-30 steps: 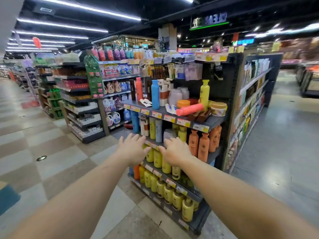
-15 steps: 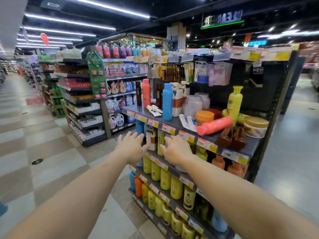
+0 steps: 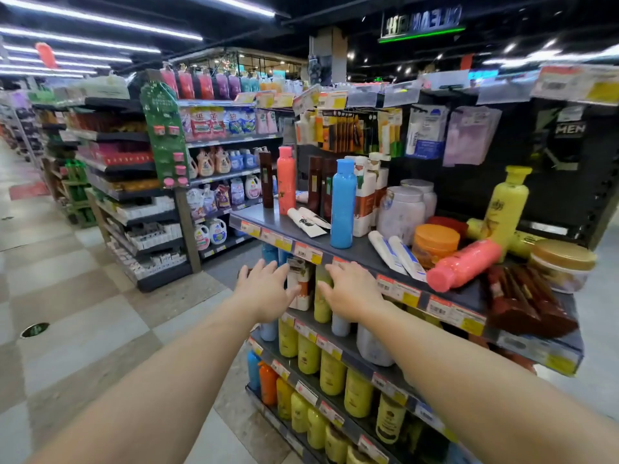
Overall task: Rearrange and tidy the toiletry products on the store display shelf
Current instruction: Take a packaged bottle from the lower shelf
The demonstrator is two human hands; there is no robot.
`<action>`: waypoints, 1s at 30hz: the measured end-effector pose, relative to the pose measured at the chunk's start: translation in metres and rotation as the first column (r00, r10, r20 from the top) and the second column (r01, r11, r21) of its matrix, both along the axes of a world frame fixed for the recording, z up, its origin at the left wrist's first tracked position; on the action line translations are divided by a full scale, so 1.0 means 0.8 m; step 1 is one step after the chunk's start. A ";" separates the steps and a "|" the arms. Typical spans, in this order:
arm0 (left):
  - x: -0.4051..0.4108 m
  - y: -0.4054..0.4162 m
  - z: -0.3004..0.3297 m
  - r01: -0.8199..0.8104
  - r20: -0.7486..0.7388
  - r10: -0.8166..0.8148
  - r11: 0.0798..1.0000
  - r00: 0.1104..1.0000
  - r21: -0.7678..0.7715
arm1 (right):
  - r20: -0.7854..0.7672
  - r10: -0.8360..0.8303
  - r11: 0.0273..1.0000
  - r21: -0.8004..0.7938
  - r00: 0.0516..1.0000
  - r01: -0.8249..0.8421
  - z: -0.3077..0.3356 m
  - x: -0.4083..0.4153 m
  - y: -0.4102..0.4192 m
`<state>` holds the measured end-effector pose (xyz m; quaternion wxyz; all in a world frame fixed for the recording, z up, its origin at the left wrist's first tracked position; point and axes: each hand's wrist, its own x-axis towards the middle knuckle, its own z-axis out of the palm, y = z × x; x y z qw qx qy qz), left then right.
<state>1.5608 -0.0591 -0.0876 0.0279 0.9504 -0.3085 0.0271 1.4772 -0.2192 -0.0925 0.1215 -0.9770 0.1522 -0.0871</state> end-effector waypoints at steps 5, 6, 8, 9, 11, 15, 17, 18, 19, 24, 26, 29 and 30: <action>0.074 0.008 -0.002 0.129 0.000 -0.129 0.991 0.992 0.019 | 0.013 -0.125 0.992 -0.031 0.992 0.125 -0.004 0.054 0.017; 0.089 0.012 -0.001 0.156 0.005 -0.156 0.988 0.988 0.024 | 0.006 -0.151 0.988 -0.028 0.989 0.151 -0.005 0.064 0.024; 0.121 0.022 0.000 0.204 0.014 -0.204 0.979 0.979 0.021 | -0.006 -0.194 0.980 -0.036 0.981 0.194 -0.007 0.085 0.038; 0.136 0.028 0.001 0.227 0.020 -0.228 0.974 0.974 0.018 | -0.004 -0.220 0.975 -0.030 0.976 0.220 -0.006 0.093 0.044; 0.164 0.039 0.003 0.272 0.035 -0.273 0.962 0.961 0.019 | 0.022 -0.271 0.963 -0.002 0.962 0.271 -0.005 0.105 0.055; 0.208 0.050 -0.005 0.358 0.053 -0.358 0.934 0.932 0.016 | 0.064 -0.360 0.933 0.007 0.931 0.360 -0.012 0.113 0.077; 0.219 0.050 -0.014 0.402 0.069 -0.401 0.916 0.913 -0.002 | 0.054 -0.384 0.923 0.035 0.922 0.383 -0.019 0.114 0.086; 0.224 0.049 -0.019 0.419 0.072 -0.418 0.908 0.906 -0.008 | 0.045 -0.393 0.919 0.047 0.918 0.391 -0.022 0.115 0.089; 0.226 0.047 -0.025 0.431 0.070 -0.429 0.902 0.901 -0.011 | 0.037 -0.400 0.916 0.051 0.916 0.398 -0.023 0.115 0.092; 0.234 0.023 -0.040 0.483 0.048 -0.481 0.875 0.875 -0.036 | 0.055 -0.428 0.903 0.051 0.902 0.426 -0.025 0.120 0.088; 0.236 0.013 -0.039 0.502 0.037 -0.501 0.864 0.865 -0.044 | 0.067 -0.431 0.902 0.042 0.900 0.429 -0.025 0.125 0.082; 0.245 0.007 -0.034 0.512 0.043 -0.511 0.858 0.859 -0.041 | 0.083 -0.417 0.909 0.039 0.905 0.415 -0.022 0.138 0.074; 0.249 0.006 -0.031 0.521 0.063 -0.518 0.853 0.853 -0.039 | 0.095 -0.417 0.909 0.059 0.904 0.413 -0.022 0.144 0.072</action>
